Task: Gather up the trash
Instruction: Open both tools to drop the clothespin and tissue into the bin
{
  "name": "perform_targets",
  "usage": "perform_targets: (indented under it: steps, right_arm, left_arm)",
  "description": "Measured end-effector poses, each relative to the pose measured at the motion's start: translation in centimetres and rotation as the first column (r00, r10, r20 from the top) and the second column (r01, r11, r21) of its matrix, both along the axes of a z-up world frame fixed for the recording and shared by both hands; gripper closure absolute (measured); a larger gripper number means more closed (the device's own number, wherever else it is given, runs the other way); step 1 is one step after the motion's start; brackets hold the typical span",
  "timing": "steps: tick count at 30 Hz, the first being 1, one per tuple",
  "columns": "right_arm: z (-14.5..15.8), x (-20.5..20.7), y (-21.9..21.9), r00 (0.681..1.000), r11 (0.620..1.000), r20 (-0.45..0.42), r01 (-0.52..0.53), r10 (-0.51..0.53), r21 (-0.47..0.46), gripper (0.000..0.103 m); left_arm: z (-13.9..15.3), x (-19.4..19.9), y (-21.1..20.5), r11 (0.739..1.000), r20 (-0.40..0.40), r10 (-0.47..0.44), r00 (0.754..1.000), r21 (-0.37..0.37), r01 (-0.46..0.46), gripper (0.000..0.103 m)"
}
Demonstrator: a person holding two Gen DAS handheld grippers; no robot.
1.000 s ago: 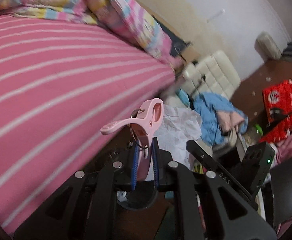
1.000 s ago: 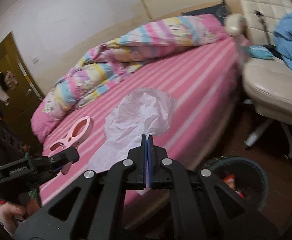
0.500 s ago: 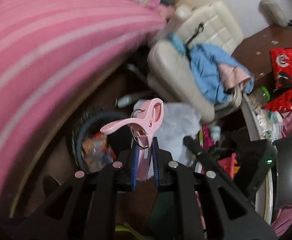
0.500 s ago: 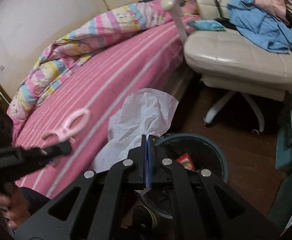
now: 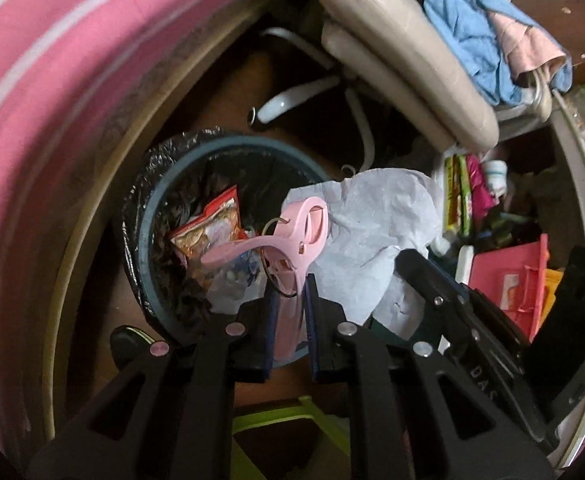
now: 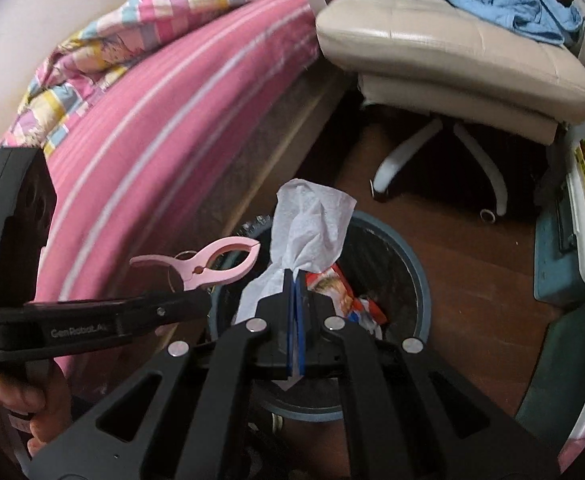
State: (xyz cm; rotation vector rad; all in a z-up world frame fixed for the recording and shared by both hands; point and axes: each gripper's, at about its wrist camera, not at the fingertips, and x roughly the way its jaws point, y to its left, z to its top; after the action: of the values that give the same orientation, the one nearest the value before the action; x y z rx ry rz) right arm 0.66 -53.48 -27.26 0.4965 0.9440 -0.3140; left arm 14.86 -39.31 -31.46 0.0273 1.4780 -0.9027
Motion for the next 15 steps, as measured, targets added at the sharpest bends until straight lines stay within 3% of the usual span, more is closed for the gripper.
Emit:
perform_targets:
  steps: [8,12,13,15]
  right_arm:
    - [-2.0,0.3,-0.5,0.998,1.000,-0.058,0.013,-0.014,-0.008,0.101]
    - [-2.4,0.5,-0.4,0.997,1.000,-0.069,0.017,-0.018,-0.022,0.098]
    - [-2.4,0.6,-0.3,0.997,0.999,-0.072,0.015,-0.018,-0.033,0.085]
    - [-2.4,0.5,-0.2,0.998,0.999,-0.066,0.017,-0.021,-0.049,0.063]
  left_arm:
    - [-2.7,0.7,-1.3,0.998,-0.055,-0.018,0.998,0.052,0.021,0.090]
    - [-2.7,0.6,-1.8,0.997,-0.032,-0.031,0.999,0.068,0.033,0.084]
    - [-2.7,0.6,-1.9,0.997,-0.037,-0.031,0.999,0.066,0.033,0.082]
    - [-2.5,0.6,-2.0,0.997,-0.025,-0.028,0.999,0.067,0.030,0.067]
